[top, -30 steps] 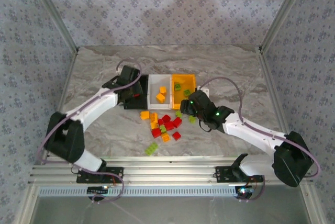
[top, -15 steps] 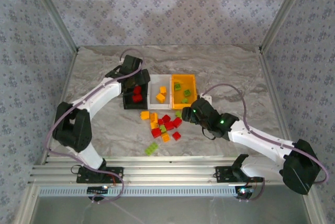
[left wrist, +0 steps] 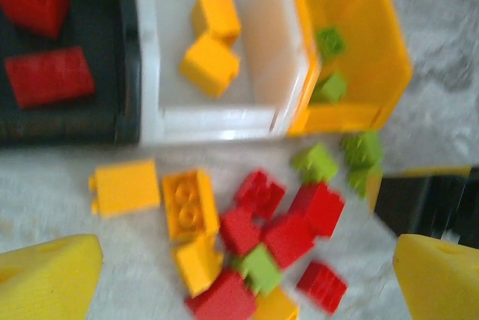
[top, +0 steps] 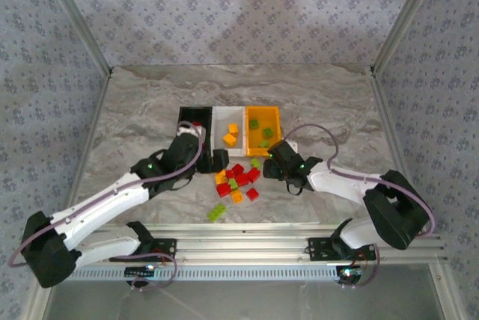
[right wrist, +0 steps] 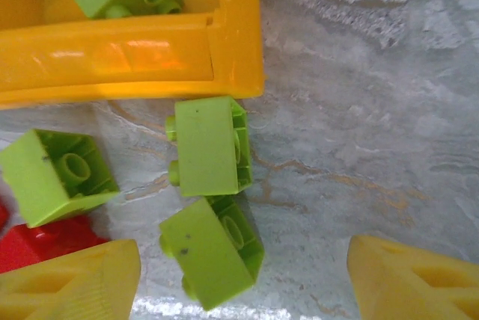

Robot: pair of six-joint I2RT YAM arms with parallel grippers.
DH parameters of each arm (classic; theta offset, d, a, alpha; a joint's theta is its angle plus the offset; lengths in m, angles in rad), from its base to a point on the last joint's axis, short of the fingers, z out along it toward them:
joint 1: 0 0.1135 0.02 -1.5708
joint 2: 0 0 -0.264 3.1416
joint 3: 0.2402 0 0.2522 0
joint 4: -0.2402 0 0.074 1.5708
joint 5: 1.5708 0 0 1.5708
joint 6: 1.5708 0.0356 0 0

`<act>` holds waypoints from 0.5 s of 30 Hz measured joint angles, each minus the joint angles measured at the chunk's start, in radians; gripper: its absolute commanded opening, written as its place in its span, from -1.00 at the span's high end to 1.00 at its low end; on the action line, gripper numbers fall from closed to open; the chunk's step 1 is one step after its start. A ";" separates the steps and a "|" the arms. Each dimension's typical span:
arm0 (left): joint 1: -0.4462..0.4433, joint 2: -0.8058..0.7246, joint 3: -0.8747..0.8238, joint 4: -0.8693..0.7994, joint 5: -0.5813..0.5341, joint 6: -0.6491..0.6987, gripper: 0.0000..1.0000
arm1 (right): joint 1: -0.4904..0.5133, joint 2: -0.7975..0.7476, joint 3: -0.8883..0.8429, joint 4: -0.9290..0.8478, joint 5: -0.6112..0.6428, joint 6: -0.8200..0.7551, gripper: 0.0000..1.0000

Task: Sort the legos into containers by color

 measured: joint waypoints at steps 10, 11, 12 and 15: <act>-0.029 -0.264 -0.202 -0.108 -0.008 -0.116 -0.99 | -0.013 0.105 0.034 0.035 -0.029 -0.057 0.15; -0.029 -0.281 -0.212 -0.116 -0.011 -0.124 -0.99 | -0.013 0.105 0.034 0.038 -0.031 -0.060 0.22; -0.029 -0.292 -0.219 -0.119 -0.011 -0.129 -0.99 | -0.012 0.105 0.034 0.041 -0.035 -0.060 0.27; -0.029 -0.301 -0.233 -0.129 -0.014 -0.139 -0.99 | -0.003 0.105 0.038 0.040 -0.040 -0.069 0.38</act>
